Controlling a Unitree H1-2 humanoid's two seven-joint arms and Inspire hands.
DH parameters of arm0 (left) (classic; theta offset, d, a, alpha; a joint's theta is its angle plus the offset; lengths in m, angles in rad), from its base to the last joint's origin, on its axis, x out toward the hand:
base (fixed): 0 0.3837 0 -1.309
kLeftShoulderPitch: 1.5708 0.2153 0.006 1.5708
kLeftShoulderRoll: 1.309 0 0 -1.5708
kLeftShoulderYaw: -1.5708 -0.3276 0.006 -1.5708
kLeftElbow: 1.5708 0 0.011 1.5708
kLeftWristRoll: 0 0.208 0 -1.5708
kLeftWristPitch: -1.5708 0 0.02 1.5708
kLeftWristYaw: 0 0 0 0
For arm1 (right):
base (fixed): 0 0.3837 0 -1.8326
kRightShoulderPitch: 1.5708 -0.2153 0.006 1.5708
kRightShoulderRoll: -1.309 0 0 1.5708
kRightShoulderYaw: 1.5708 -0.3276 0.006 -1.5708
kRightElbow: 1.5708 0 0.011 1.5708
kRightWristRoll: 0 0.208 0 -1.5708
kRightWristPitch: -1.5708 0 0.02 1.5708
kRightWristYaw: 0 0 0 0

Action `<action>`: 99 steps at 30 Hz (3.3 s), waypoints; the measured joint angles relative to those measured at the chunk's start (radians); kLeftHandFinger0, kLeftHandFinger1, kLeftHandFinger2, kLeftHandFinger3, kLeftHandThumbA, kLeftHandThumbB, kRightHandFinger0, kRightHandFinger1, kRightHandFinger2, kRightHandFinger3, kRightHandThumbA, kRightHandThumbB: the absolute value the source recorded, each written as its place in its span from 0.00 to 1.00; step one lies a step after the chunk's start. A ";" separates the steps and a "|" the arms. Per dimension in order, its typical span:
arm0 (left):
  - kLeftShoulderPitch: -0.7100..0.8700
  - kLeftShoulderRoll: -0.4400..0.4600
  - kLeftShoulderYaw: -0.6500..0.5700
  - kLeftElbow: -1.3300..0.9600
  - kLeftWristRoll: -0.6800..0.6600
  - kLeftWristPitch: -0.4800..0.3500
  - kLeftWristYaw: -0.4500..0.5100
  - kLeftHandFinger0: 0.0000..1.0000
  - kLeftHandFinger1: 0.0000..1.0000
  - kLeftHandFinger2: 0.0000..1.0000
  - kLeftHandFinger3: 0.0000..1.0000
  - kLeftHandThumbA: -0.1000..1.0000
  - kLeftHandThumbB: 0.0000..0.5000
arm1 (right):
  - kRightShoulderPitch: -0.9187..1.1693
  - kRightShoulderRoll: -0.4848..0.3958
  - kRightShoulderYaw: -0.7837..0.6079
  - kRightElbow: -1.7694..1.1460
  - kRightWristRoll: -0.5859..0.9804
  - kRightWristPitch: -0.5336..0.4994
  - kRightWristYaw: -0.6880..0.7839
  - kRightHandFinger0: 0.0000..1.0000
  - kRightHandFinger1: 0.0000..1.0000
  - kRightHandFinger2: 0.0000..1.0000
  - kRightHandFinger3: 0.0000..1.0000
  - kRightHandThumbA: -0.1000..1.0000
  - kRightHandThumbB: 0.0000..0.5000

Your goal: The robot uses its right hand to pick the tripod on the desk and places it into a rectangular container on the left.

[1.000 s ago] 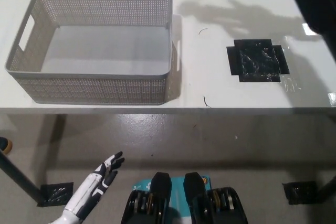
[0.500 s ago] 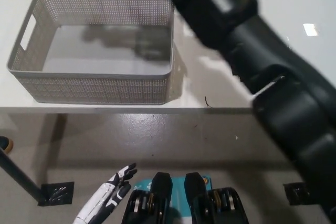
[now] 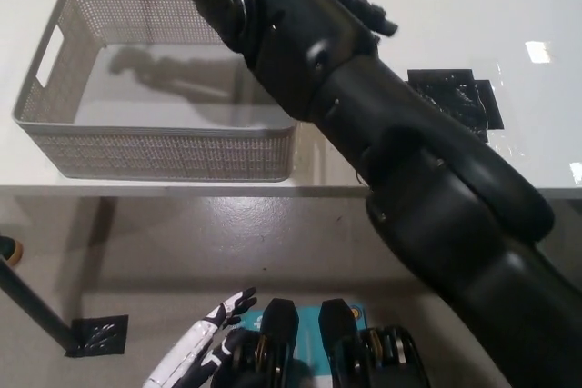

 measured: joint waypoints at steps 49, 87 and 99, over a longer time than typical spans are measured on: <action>-0.112 0.000 -0.117 -0.037 0.037 0.012 -0.111 1.00 1.00 1.00 1.00 1.00 1.00 | 0.085 0.121 0.326 0.033 -0.155 -0.074 -0.096 1.00 1.00 1.00 1.00 0.93 1.00; -0.119 -0.009 -0.115 0.013 0.057 0.013 -0.111 1.00 1.00 1.00 1.00 1.00 1.00 | 0.328 -0.307 -0.204 -0.772 0.055 0.042 0.099 1.00 1.00 1.00 1.00 1.00 1.00; -0.115 -0.011 -0.101 0.071 0.056 0.013 -0.110 1.00 1.00 1.00 1.00 1.00 1.00 | 0.952 -0.359 -0.262 -1.151 0.138 0.068 0.104 1.00 1.00 1.00 1.00 1.00 0.96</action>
